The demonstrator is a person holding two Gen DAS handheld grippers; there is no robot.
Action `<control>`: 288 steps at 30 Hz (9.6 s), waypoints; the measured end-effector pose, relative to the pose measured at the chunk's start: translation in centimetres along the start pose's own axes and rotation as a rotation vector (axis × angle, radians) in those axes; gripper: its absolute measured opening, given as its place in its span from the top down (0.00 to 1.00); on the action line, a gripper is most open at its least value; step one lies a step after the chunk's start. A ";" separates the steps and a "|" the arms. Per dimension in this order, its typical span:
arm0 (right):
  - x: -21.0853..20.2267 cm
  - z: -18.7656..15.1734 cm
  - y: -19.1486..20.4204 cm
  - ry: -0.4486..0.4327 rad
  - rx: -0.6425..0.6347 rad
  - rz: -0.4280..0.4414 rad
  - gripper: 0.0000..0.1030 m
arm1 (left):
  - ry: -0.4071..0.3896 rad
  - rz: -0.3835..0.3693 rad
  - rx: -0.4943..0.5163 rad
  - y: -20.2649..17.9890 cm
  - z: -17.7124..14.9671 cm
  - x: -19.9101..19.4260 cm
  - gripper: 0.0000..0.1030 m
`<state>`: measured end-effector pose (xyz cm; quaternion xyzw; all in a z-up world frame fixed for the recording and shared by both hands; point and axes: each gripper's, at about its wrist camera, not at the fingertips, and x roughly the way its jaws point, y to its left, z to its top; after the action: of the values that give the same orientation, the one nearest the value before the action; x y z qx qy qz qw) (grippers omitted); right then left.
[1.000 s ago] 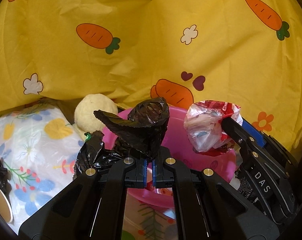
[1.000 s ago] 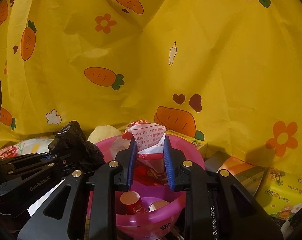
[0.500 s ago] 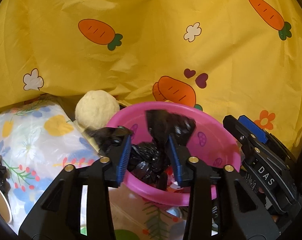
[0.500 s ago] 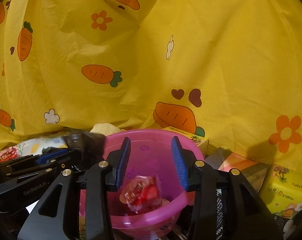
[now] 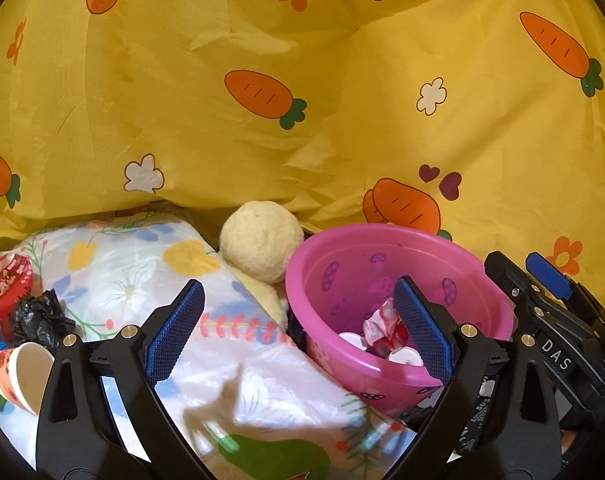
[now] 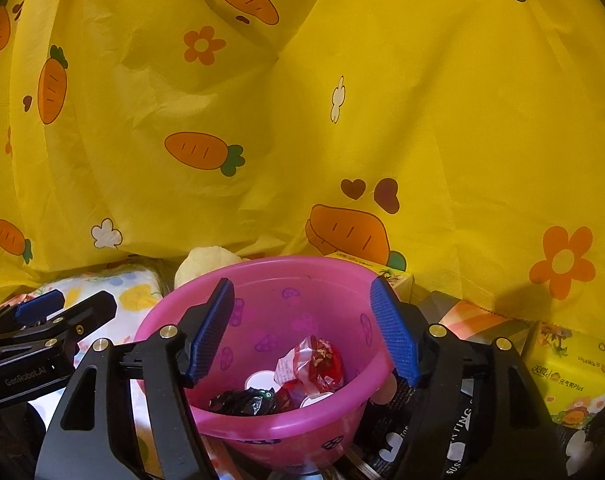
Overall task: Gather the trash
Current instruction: 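Open both tools to drop the bag and wrapper into the bucket, then move the left tool to the pink plastic bag and grasp it, then close the right tool on the white-orange paper cup lying on the table, then carry the pink bag with the left tool while the right tool carries the cup over the bucket, then open both tools to drop the pink bag and cup into the pink bucket, then grasp the blue mesh net with the left tool while the right tool grasps the black plastic bag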
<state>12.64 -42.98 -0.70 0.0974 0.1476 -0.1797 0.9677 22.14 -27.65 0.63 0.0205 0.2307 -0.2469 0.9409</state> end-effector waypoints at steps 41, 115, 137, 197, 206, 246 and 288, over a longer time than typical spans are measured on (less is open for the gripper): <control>-10.0 -5.1 14.2 0.069 -0.148 0.305 0.15 | -0.005 0.674 -0.146 15.7 -9.7 -20.2 0.08; -1.3 -8.8 32.0 0.406 -0.327 0.684 0.78 | 0.058 0.658 -0.441 29.7 -13.9 -27.1 0.74; -7.5 -7.1 27.3 0.232 -0.305 0.725 0.96 | 0.005 0.568 -0.362 26.0 -12.7 -27.4 0.74; -2.3 0.8 1.6 0.056 -0.069 0.226 0.96 | -0.068 -0.052 0.071 -2.4 1.7 -3.4 0.74; -0.2 0.3 1.0 0.084 -0.067 0.203 0.96 | -0.032 -0.105 0.063 -2.9 1.8 -0.4 0.74; 3.8 -0.4 -2.2 0.134 0.054 0.095 0.44 | 0.068 -0.161 -0.010 -2.1 0.4 5.0 0.10; -4.2 -3.0 6.6 0.082 -0.044 0.195 0.15 | 0.029 0.384 -0.110 11.2 -5.0 -11.2 0.06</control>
<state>10.62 -34.86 -1.29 0.0975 0.1809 -0.0771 0.9756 16.70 -12.01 0.33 0.0162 0.2491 -0.0494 0.9671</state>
